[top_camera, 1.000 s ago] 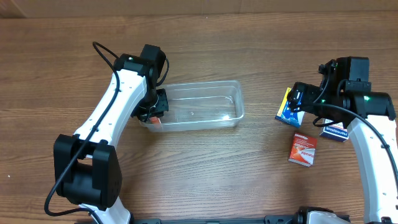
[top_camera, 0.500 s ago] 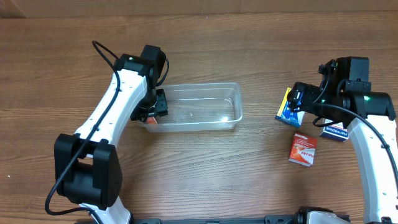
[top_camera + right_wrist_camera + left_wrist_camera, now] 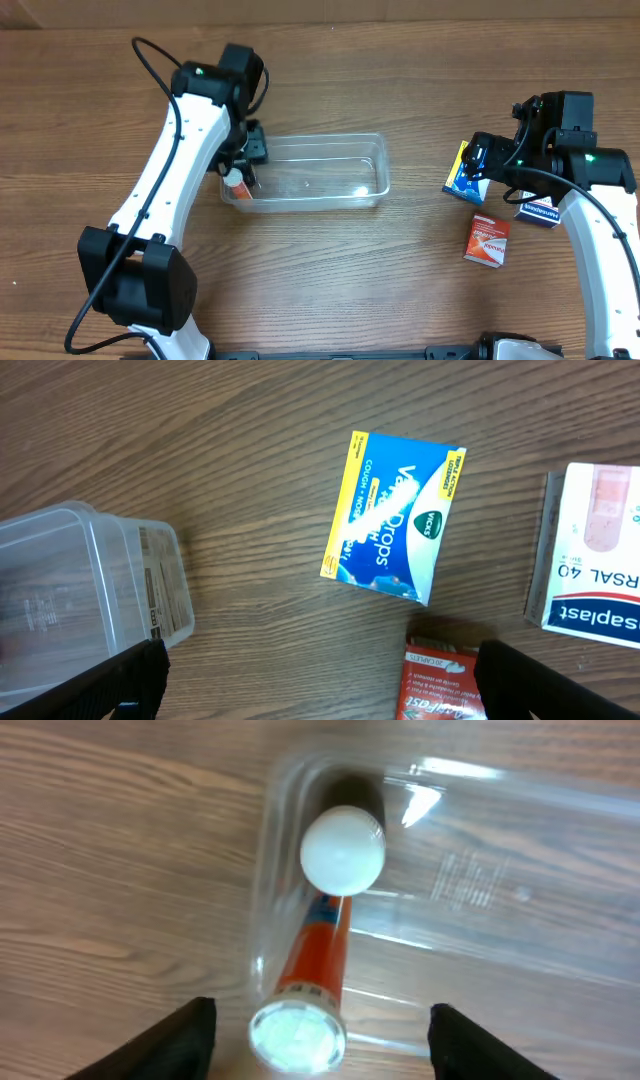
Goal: Pack container
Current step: 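Place the orange pill bottle beside the dark bottle in the container, then lift the left arm away and grasp the blue VapoDrops box with right gripper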
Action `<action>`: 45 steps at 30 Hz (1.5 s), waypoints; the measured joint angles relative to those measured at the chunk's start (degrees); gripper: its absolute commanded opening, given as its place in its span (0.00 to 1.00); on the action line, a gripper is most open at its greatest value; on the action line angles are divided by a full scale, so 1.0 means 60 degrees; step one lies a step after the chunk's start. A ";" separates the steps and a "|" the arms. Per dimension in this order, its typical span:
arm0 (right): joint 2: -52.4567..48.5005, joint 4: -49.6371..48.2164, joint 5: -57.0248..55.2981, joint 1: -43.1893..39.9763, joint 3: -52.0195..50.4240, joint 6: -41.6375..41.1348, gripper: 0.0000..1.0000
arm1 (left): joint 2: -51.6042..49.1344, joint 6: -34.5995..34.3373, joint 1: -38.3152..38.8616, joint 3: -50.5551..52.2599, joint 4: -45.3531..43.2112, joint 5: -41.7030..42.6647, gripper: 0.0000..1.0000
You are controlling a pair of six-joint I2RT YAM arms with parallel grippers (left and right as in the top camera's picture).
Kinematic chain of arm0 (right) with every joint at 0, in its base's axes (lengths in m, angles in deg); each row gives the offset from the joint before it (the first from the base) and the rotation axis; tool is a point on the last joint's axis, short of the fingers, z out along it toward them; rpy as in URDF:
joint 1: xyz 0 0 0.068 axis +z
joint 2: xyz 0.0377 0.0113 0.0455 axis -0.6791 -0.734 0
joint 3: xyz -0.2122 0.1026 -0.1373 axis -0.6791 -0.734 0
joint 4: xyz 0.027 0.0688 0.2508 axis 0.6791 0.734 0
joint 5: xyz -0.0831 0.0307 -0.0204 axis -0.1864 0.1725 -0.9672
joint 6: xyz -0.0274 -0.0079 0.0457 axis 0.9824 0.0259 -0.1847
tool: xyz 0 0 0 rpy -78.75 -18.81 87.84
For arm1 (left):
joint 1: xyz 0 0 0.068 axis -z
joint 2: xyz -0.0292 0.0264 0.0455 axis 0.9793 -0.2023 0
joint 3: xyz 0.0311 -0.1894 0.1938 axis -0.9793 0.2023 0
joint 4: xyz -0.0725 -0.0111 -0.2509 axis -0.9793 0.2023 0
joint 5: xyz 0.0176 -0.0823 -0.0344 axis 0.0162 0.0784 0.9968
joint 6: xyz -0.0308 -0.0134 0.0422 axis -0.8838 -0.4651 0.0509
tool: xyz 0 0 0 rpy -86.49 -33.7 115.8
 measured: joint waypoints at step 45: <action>-0.5839 -0.0120 -0.1501 0.0000 0.1883 -0.1464 1.00 | 0.3115 0.2087 -0.1639 -0.2153 -0.0780 0.1122 1.00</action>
